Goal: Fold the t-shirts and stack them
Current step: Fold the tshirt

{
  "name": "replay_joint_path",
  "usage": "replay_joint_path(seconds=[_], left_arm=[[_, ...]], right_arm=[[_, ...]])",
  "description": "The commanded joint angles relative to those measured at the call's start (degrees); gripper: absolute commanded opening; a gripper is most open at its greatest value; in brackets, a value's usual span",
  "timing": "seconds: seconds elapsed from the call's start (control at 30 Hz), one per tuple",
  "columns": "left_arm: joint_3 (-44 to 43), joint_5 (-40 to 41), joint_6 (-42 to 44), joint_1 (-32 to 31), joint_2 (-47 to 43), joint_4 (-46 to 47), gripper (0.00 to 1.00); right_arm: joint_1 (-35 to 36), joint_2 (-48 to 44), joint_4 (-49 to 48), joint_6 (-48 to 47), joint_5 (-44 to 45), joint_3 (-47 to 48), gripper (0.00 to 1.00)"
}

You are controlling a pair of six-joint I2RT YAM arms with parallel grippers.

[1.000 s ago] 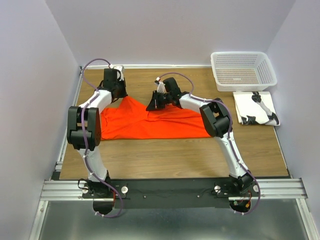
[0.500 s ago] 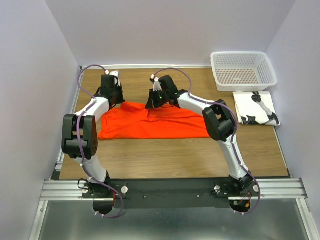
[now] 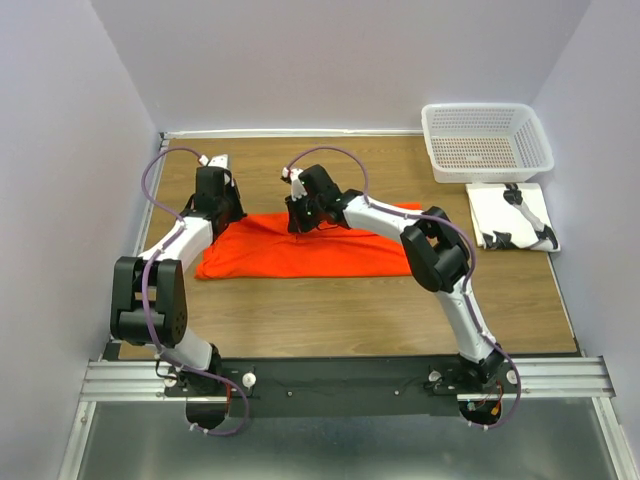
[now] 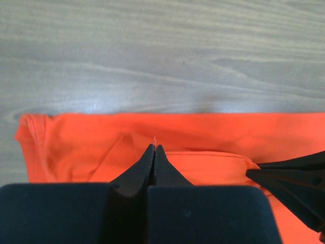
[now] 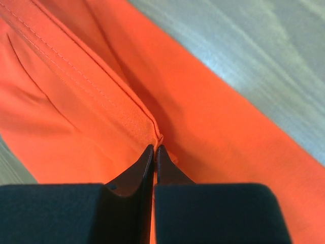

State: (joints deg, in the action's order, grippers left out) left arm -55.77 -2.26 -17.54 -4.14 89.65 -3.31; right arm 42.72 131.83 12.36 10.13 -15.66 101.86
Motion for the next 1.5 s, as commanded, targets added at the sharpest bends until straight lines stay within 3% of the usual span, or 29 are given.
replay_joint_path(seconds=[0.0,0.33,1.17,1.23,1.33,1.47], left_arm=[[3.2,3.67,-1.44,0.27,-2.28,1.47,0.0],[4.53,3.31,-2.24,0.27,-2.63,1.03,0.0],[8.74,5.16,-3.46,0.27,-5.36,-2.05,0.0],[9.1,5.34,-3.73,0.36,-5.36,-2.75,0.03],[9.8,6.13,-4.87,0.19,-5.97,-3.63,0.11],[10.85,6.13,-5.92,0.36,-9.21,-5.12,0.23]], right_arm=[[0.87,-3.51,2.58,-2.92,3.44,-2.02,0.1],[1.4,-7.29,2.49,-2.57,3.18,-3.95,0.1],[3.34,-6.24,2.49,0.15,-3.85,-7.82,0.18],[3.34,-5.97,2.49,0.24,-4.73,-8.08,0.18],[3.34,-5.97,2.49,0.85,-6.48,-8.43,0.34],[3.34,-7.63,2.49,0.86,-7.98,-9.4,0.41]])
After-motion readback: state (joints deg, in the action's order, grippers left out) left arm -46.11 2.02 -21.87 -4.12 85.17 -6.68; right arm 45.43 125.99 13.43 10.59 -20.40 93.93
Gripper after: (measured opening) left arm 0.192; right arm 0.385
